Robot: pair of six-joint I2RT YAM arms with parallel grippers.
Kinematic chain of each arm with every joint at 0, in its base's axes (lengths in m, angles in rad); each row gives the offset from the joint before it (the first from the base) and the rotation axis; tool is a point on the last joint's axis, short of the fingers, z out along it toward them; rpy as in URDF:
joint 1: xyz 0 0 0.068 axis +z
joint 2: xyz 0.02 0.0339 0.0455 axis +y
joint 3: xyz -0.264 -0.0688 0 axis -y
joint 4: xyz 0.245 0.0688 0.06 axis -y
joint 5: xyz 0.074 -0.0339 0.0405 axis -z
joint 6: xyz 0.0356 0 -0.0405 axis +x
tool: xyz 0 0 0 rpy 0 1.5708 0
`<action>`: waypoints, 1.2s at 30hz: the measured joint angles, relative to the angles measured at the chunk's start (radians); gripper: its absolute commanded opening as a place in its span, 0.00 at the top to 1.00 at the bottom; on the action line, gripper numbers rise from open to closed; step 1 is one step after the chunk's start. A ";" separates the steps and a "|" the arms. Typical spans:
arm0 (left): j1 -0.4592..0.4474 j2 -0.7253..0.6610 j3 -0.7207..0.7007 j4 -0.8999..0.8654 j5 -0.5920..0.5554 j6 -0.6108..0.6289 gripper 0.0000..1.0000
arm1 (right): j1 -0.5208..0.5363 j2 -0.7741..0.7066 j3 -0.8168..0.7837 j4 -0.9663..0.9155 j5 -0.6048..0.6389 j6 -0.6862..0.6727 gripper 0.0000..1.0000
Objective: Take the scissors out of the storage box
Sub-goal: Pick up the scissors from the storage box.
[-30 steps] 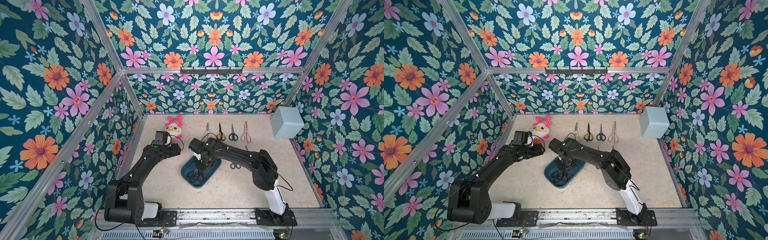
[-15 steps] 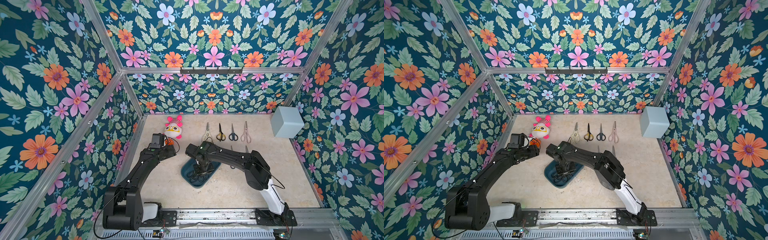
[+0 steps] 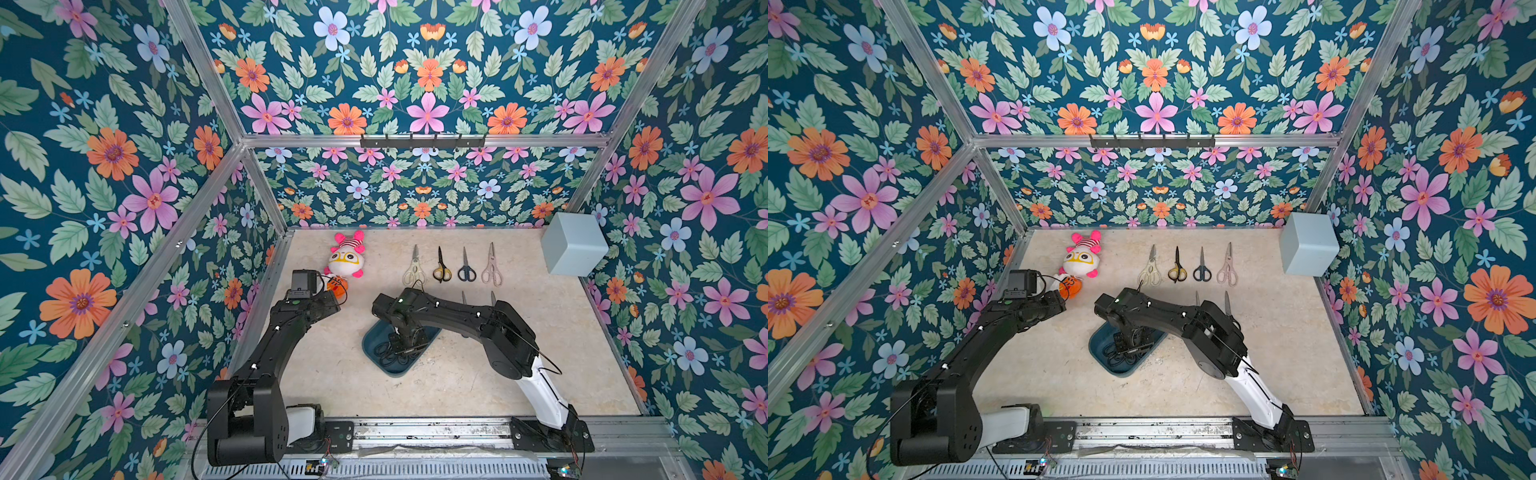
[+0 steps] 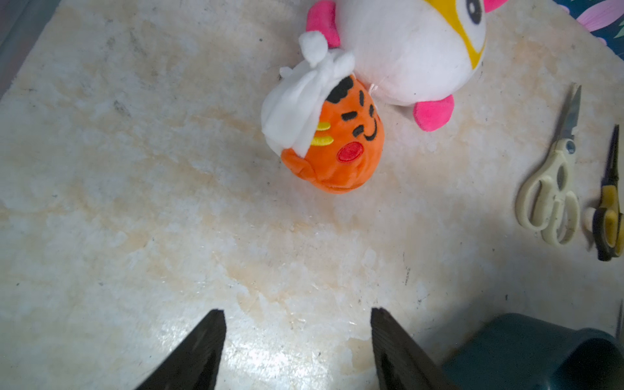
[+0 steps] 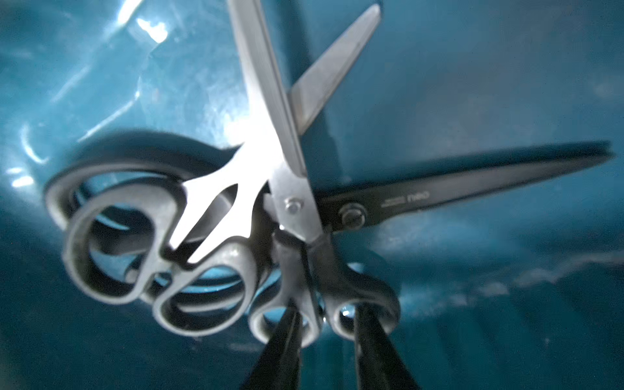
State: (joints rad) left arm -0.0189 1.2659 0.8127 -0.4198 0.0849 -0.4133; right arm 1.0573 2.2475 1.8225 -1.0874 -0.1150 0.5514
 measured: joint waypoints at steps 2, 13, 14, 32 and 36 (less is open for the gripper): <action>0.005 -0.005 -0.006 0.000 -0.002 0.000 0.27 | 0.000 0.001 -0.005 0.013 -0.001 0.004 0.68; 0.013 -0.030 -0.033 -0.006 -0.008 0.000 0.27 | 0.000 0.002 -0.062 0.073 0.024 0.042 0.82; 0.015 -0.030 -0.035 -0.006 -0.008 0.001 0.27 | 0.000 -0.002 -0.068 0.078 0.026 0.045 0.87; 0.019 -0.041 -0.055 -0.006 0.024 0.008 0.28 | 0.000 -0.130 -0.105 0.109 0.085 0.039 1.00; 0.019 -0.034 -0.055 -0.003 0.084 0.025 0.31 | -0.001 -0.133 -0.077 0.100 0.091 0.033 1.00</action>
State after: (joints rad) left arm -0.0002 1.2320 0.7578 -0.4229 0.1688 -0.3885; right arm 1.0561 2.1143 1.7458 -0.9871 -0.0242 0.5846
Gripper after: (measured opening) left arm 0.701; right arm 0.182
